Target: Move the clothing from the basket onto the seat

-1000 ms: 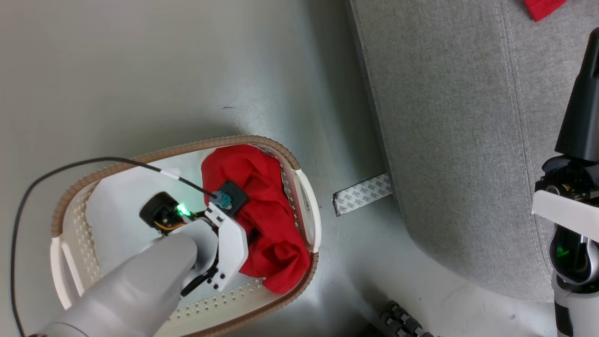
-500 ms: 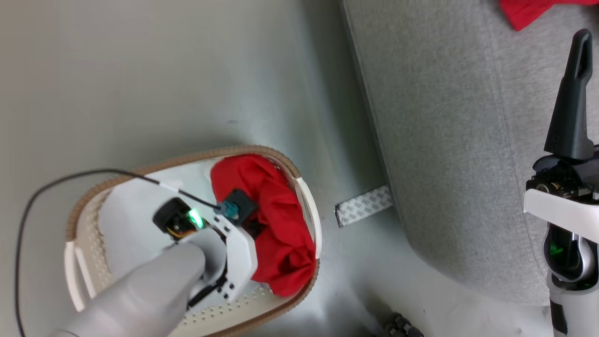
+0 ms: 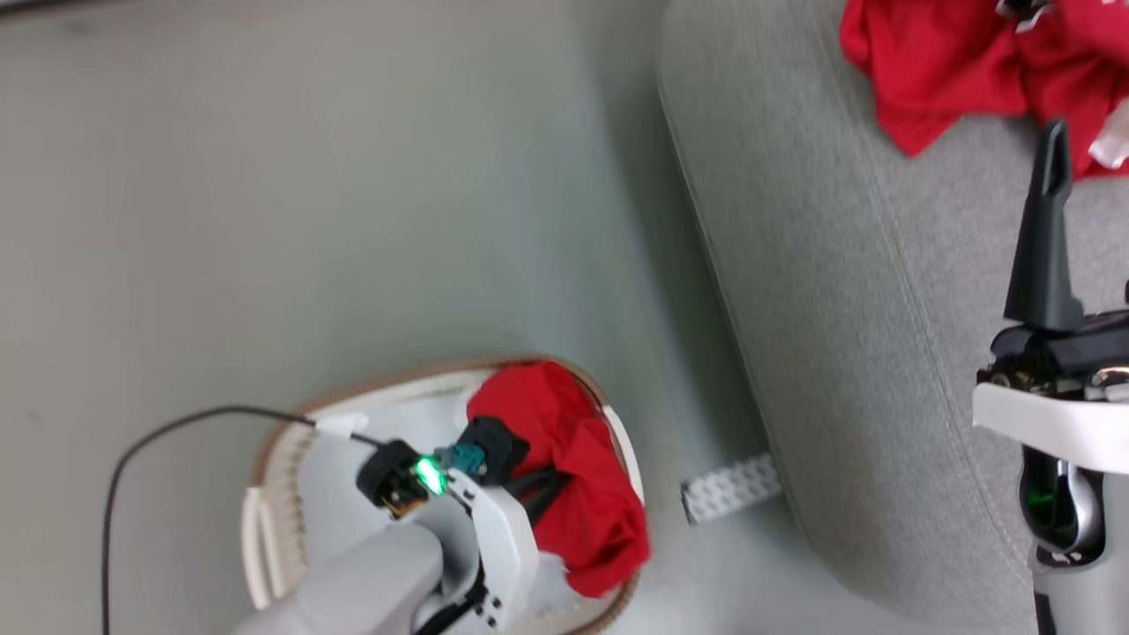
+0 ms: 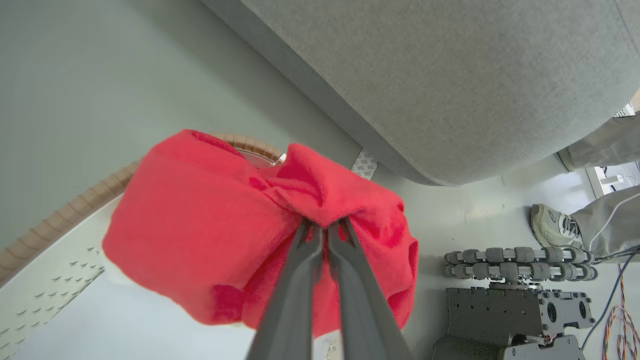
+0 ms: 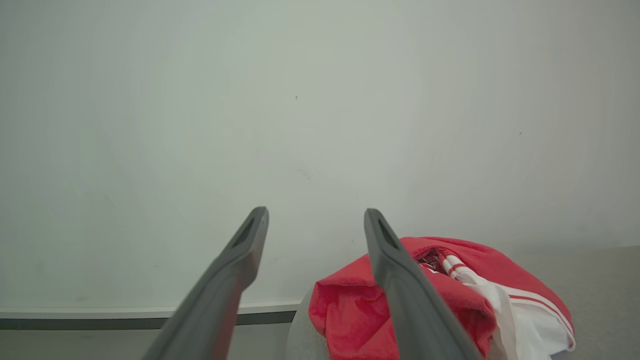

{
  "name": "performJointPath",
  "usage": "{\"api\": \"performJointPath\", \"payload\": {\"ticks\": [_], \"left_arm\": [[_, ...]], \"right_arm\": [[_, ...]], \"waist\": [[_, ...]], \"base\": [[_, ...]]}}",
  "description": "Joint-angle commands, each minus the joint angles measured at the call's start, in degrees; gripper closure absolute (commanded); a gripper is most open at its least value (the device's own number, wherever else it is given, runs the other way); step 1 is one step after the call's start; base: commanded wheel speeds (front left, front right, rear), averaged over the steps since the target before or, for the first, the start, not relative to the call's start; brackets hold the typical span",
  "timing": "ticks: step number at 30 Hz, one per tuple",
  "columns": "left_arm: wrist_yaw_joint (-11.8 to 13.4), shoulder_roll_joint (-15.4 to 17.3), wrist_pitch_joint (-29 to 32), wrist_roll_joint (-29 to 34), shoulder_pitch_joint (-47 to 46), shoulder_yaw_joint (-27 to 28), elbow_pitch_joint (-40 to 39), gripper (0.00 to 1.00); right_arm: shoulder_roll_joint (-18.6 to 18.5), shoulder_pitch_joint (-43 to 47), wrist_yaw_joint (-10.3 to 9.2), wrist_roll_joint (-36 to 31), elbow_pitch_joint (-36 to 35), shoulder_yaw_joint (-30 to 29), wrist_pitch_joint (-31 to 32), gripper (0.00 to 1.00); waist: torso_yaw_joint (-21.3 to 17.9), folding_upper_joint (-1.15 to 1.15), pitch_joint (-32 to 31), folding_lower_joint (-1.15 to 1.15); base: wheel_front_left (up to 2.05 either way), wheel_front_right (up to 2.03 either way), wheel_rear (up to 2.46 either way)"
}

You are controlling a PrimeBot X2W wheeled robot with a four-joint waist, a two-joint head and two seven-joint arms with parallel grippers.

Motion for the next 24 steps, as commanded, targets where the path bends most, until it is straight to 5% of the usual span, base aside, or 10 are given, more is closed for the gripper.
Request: {"api": "performJointPath", "payload": {"ticks": [1,11,24], "left_arm": [[0.05,-0.41,-1.09,-1.37,1.28,-0.07,-0.10,1.00],[0.06,-2.17,-5.74,-6.67,4.66,1.68,-1.18,1.00],[1.72,-0.28,-6.00,-1.11,10.12,16.46,-12.08,1.00]], "right_arm": [[-0.07,1.08,-0.15,-0.77,0.55,-0.31,-0.10,0.00],[-0.09,5.34,-0.15,-2.71,4.93,-0.31,-0.10,0.00],[-0.09,11.27,-0.15,-1.50,10.16,1.35,-0.10,0.00]], "waist": [[3.25,0.00,-5.33,0.00],[8.40,0.00,-17.40,0.00],[13.63,0.00,-29.41,0.00]], "base": [[0.00,0.00,0.00],[0.00,0.00,0.00],[0.00,0.00,0.00]]}}
